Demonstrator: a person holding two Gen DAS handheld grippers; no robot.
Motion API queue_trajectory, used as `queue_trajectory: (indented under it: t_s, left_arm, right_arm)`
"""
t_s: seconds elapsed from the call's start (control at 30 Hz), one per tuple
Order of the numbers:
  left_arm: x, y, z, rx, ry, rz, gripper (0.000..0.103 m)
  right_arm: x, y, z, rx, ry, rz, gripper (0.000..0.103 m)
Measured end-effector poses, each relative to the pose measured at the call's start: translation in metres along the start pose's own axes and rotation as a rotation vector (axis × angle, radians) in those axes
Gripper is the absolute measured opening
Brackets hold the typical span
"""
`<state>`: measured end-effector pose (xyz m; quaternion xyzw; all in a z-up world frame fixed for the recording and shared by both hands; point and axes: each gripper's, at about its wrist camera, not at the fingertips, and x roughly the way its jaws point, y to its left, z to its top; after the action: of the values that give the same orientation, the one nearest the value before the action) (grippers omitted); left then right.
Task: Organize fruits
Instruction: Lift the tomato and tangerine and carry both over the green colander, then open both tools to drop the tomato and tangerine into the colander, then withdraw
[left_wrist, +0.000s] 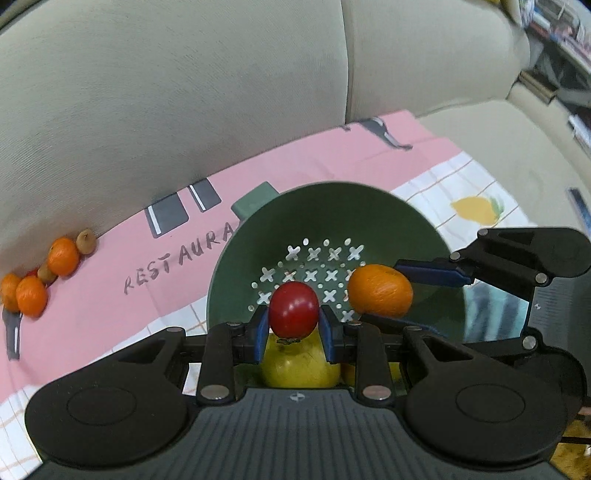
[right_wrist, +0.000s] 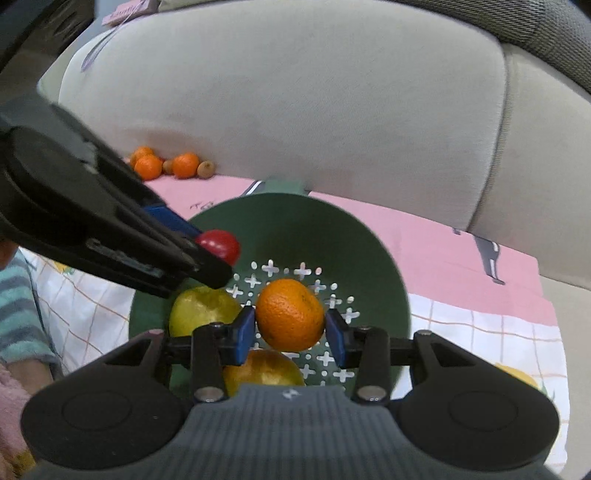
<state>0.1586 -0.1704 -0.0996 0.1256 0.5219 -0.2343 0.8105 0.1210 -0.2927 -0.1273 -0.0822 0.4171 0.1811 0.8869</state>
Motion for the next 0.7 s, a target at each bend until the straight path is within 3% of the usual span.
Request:
queue_trajectory:
  t_s: [0.3,0.7]
  left_arm:
    - [0.028,0.006,0.012,0.013,0.081,0.017,0.031]
    - [0.042,0.010,0.020,0.037,0.136,0.016,0.032]
  right_arm:
    - [0.032,0.002,0.004,-0.064,0.048,0.050,0.039]
    - [0.059,-0.013,0.009,-0.019,0.075,0.126,0.039]
